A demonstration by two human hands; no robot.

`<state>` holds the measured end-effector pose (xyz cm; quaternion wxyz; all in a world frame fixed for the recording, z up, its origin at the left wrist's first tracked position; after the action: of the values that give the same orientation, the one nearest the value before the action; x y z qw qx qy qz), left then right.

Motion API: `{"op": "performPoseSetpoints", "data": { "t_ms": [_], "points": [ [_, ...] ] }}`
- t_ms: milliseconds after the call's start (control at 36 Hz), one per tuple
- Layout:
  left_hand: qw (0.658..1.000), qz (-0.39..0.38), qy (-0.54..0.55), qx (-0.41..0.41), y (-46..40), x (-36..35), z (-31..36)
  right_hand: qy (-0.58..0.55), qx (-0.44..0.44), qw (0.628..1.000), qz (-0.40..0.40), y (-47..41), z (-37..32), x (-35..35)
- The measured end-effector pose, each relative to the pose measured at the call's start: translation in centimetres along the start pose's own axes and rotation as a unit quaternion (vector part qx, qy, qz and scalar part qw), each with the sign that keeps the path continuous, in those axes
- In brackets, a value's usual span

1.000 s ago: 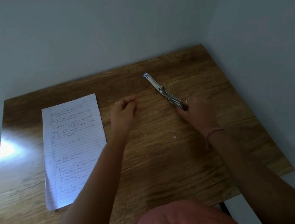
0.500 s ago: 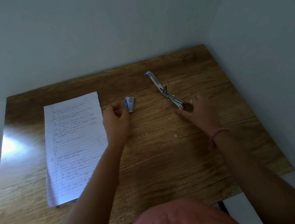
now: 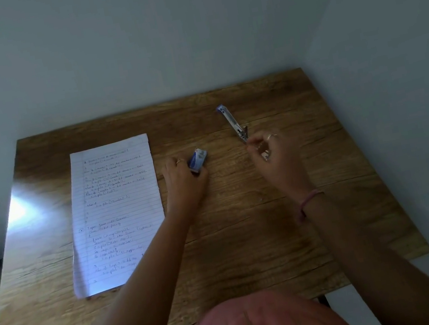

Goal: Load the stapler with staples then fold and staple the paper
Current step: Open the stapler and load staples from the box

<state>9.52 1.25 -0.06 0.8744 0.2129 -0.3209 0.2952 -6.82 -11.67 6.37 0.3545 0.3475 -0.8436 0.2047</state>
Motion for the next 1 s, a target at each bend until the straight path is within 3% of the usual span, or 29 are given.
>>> {"op": "performPoseSetpoints", "data": {
  "t_ms": [139, 250, 500, 694, 1000],
  "points": [
    [1.000, 0.003, -0.006, -0.026, 3.8, -0.7, -0.8, -0.033, 0.002, 0.982, -0.184, -0.4, -1.7, -6.2],
    [0.999, 0.015, -0.015, -0.034, 6.1, -1.0, -1.5, -0.086, -0.036, 0.965, -0.245, -0.3, -1.3, -8.7],
    [0.998, 0.023, -0.019, -0.056, 6.6, -0.8, -1.5, -0.091, -0.062, 0.955, -0.274, -0.4, -0.9, -9.8],
    [0.996, 0.032, -0.036, -0.073, 6.7, -0.6, -1.3, -0.120, -0.060, 0.960, -0.247, -0.3, -0.9, -9.4],
    [0.998, 0.009, -0.005, -0.069, 7.0, -0.5, -1.3, -0.143, -0.157, 0.937, -0.279, -0.9, 0.6, -9.9]
  ]
}}
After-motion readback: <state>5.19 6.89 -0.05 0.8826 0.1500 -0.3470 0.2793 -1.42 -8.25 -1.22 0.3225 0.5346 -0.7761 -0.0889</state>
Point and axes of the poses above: each hand's wrist, its own y-axis away from the middle knuckle, its own x-axis out of the back of the hand, z = x × y, the point moved 8 cm from there along -y, towards the middle knuckle, and after that the axes turned 11 degrees about -z, right-handed, at the moved point
